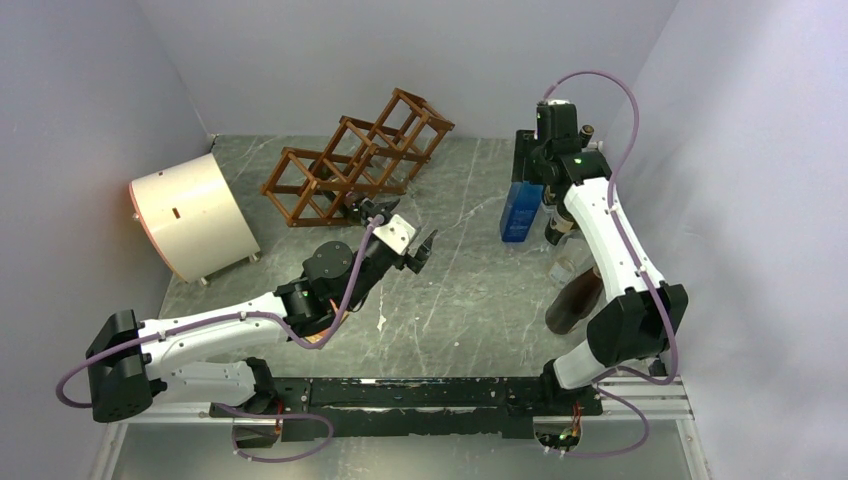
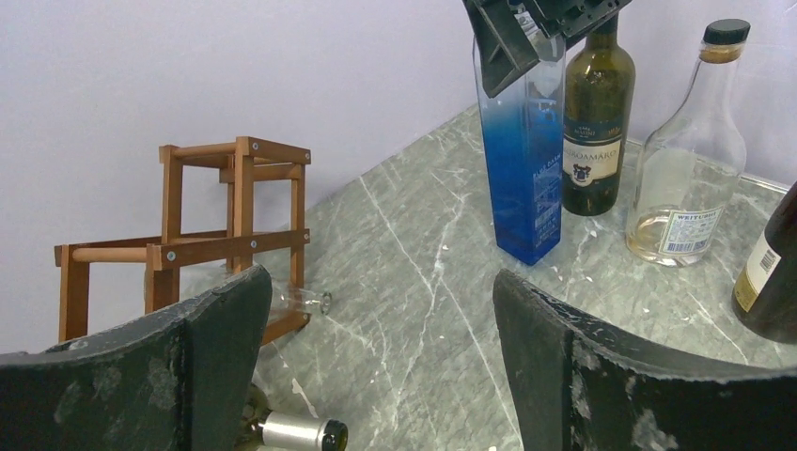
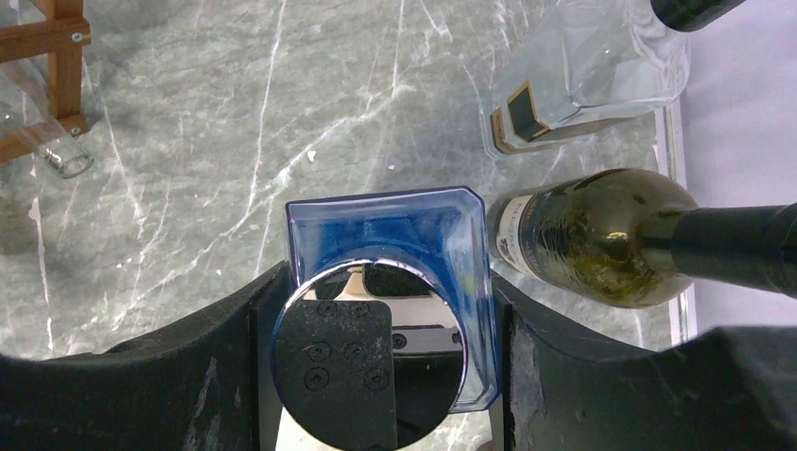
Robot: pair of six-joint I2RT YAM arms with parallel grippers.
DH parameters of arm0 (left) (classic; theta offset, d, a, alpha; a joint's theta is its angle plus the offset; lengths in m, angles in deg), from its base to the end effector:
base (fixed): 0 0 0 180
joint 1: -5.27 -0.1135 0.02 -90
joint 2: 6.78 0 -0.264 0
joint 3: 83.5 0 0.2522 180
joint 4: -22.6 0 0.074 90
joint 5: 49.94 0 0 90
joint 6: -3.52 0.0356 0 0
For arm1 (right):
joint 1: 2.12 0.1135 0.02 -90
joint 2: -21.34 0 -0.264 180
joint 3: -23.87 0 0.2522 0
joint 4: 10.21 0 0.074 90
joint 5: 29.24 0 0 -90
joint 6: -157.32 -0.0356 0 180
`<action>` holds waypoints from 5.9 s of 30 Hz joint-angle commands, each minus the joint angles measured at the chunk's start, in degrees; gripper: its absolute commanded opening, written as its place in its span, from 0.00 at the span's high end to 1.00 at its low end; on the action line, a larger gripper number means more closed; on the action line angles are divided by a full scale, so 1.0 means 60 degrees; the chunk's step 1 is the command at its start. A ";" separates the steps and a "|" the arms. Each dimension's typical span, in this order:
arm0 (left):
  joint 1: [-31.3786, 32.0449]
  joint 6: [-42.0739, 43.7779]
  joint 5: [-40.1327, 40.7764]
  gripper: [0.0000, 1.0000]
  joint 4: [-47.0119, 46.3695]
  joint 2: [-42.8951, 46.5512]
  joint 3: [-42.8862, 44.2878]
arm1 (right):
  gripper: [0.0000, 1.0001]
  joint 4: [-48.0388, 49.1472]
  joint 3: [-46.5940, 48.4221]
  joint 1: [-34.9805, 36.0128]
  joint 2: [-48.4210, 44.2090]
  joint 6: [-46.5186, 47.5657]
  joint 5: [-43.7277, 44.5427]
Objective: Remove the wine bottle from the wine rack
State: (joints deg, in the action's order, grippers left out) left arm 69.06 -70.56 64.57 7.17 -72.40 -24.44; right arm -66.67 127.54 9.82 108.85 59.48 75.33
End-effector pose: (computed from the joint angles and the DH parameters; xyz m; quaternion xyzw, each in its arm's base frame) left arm 0.1310 -0.2327 0.3416 0.2835 0.5912 -0.1750 0.7345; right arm 0.3281 0.0602 0.3773 0.0211 0.9014 -0.0418 0.4304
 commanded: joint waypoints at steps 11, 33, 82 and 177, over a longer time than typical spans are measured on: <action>-0.0033 0.0157 0.0239 0.09 -0.0456 0.0266 -0.0122 | 1.00 0.1986 0.0567 -0.0360 0.0221 0.0235 0.0184; -0.0055 0.0130 0.0177 0.09 -0.0534 0.0414 -0.0213 | 0.80 0.2001 0.0253 -0.0368 0.0360 0.0131 0.0263; -0.3890 -0.2858 0.2938 0.06 -0.0565 0.1791 -0.0606 | 0.00 0.2065 0.0104 0.4521 -0.1582 -0.1528 -0.0093; -0.3886 -0.3335 0.1825 0.10 0.0280 0.1493 -0.0152 | 0.95 1.0271 -0.2549 0.4209 0.5039 -0.4163 -0.7263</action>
State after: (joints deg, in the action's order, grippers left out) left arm 46.18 -89.81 76.81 8.99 -63.18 -27.37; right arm -10.83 114.75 35.07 143.10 35.09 30.87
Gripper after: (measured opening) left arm 0.902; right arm 0.373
